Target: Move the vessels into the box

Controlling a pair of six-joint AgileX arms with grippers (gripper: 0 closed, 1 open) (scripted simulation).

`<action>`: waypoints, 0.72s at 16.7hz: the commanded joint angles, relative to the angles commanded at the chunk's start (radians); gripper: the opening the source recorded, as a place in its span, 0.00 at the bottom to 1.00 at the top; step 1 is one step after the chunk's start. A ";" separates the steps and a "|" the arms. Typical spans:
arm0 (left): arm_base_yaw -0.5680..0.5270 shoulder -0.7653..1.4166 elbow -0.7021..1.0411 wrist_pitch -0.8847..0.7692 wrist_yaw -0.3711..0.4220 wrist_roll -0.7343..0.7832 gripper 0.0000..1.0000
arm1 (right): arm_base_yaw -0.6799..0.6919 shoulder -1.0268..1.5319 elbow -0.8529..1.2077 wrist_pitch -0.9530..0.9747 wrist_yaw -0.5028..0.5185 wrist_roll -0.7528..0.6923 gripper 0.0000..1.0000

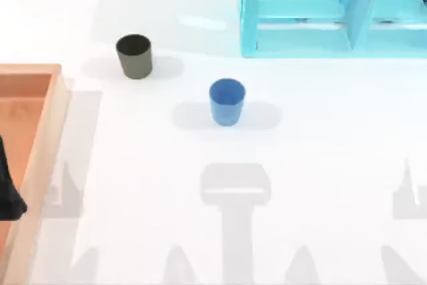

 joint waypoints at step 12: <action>-0.136 0.549 0.501 -0.292 0.023 -0.109 1.00 | 0.000 0.000 0.000 0.000 0.000 0.000 1.00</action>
